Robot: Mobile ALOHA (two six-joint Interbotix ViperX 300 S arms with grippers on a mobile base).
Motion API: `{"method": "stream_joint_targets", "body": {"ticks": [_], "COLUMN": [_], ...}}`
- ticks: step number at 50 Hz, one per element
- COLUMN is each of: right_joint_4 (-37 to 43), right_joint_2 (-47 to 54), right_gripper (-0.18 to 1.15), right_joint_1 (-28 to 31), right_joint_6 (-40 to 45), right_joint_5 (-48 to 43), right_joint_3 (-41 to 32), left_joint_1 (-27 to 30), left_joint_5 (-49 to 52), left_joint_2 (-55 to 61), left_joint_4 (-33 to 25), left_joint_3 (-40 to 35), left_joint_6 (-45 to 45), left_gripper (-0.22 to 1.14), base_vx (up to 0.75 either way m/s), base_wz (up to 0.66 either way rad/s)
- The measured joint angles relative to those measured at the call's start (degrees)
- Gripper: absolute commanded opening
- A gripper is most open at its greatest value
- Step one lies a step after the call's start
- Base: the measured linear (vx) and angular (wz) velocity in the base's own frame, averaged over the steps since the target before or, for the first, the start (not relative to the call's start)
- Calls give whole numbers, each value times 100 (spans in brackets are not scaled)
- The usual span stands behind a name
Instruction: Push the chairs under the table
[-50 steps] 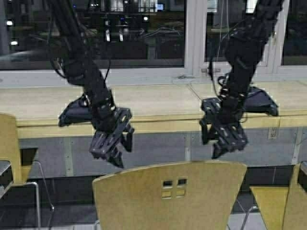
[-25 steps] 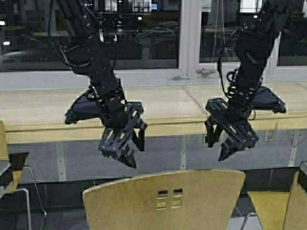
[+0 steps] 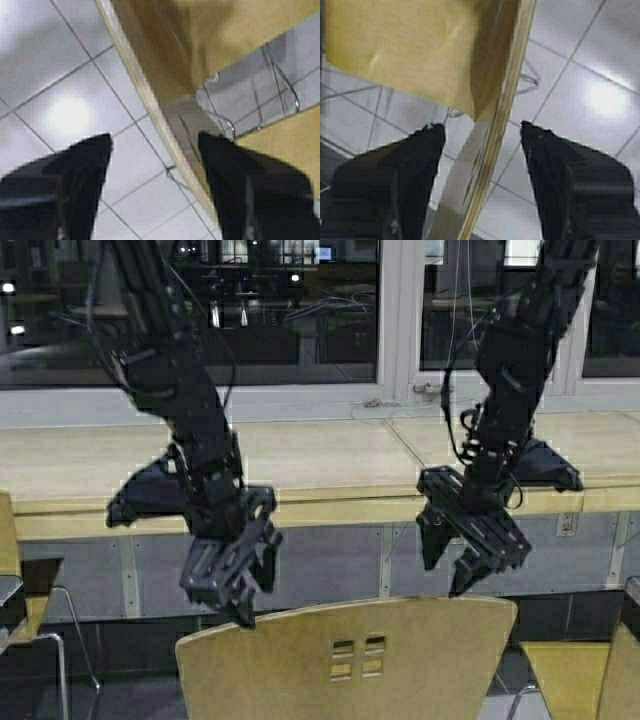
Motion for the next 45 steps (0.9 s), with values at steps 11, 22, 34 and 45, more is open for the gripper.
{"method": "stream_joint_targets", "body": {"ticks": [11,22,34,45], "right_joint_4": [-18,-26,-18,-97], "right_joint_2": [378,879,1644,1916], "right_gripper": [85,85,85,84], "right_joint_1": [-79,-70,-97,-97], "right_joint_6": [-9,-18,-26,-26], "right_joint_5": [0,53,176,229], "right_joint_3": [-404,-817,-1318,-1547], "left_joint_1": [35,176,325,431], "left_joint_5": [-9,-9,-9,9], "left_joint_2": [536,835,1441,1749], "left_joint_4": [-44,-44,-44,-44], "left_joint_3": [-562,-923,-1336,-1600], "left_joint_6": [0,35,62,62], "left_gripper": [89,89,89,85], "base_vx": [-1,0,0,0], "base_wz": [1,0,0,0]}}
